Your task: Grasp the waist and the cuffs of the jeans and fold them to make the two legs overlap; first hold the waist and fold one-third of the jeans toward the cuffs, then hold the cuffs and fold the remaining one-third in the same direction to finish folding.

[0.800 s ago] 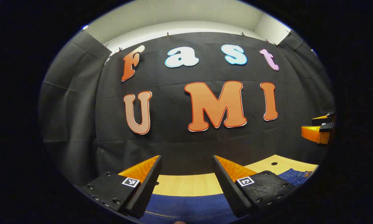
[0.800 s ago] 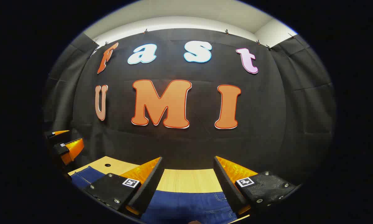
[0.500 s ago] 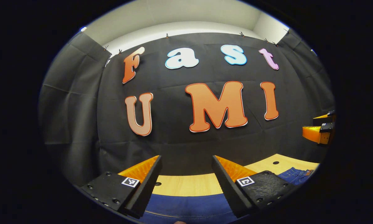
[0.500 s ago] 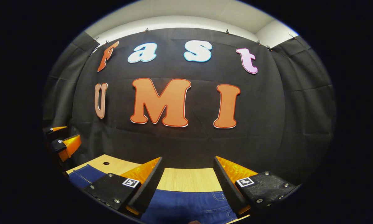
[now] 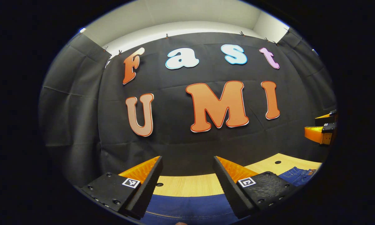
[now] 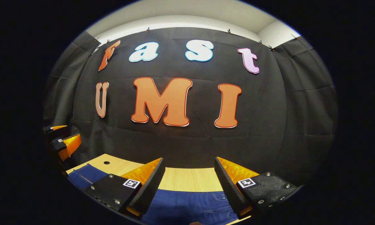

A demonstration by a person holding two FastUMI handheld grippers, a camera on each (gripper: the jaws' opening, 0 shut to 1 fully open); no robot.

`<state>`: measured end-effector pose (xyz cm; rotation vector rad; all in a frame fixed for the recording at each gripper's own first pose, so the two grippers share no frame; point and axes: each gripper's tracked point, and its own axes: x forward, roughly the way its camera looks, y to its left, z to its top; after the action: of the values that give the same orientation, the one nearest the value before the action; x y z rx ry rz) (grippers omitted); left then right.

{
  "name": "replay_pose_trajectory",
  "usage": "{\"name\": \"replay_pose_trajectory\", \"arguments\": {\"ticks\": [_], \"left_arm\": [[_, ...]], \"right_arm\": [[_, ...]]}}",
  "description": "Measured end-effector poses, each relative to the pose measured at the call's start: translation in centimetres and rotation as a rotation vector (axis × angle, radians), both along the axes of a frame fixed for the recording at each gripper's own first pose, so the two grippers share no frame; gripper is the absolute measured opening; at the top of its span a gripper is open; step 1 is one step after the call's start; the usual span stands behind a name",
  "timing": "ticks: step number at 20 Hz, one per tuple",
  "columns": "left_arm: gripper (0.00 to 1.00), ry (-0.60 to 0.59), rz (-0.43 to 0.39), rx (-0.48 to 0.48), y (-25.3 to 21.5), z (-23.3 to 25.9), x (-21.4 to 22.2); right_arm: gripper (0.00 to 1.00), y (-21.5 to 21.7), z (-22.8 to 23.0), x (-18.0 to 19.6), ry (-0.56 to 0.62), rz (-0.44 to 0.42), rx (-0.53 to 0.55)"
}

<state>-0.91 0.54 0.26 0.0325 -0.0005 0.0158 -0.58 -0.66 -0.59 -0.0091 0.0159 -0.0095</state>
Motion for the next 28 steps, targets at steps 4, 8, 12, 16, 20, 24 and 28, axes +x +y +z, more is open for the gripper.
{"name": "replay_pose_trajectory", "arguments": {"ticks": [4, 8, 12, 16, 20, 24, 28], "left_arm": [[1.0, -0.006, 0.017, 0.01, 1.2, 0.3, 0.0], [0.98, 0.019, 0.051, -0.012, 3.5, -0.7, 0.0], [1.0, 0.118, 0.108, -0.094, 6.9, -3.9, 0.2], [0.98, 0.199, 0.171, -0.142, 10.5, -6.9, -0.4], [0.98, 0.315, 0.219, -0.202, 13.5, -10.9, -1.8], [0.97, 0.447, 0.248, -0.292, 15.4, -15.4, -3.0], [0.97, 0.529, 0.283, -0.351, 17.3, -18.7, -4.1]], "right_arm": [[0.97, -1.1, -0.5, 0.3, 0.015, -0.023, 0.003], [0.97, -2.4, -1.6, 0.6, 0.049, -0.035, 0.029], [0.98, -4.7, -4.6, 0.8, 0.128, -0.084, 0.037], [0.97, -6.6, -6.7, 0.7, 0.179, -0.113, 0.004], [0.97, -8.2, -10.8, 0.5, 0.294, -0.136, 0.083], [0.98, -9.8, -16.3, -0.4, 0.492, -0.169, 0.246], [0.98, -12.2, -18.9, -1.0, 0.549, -0.233, 0.346]]}}
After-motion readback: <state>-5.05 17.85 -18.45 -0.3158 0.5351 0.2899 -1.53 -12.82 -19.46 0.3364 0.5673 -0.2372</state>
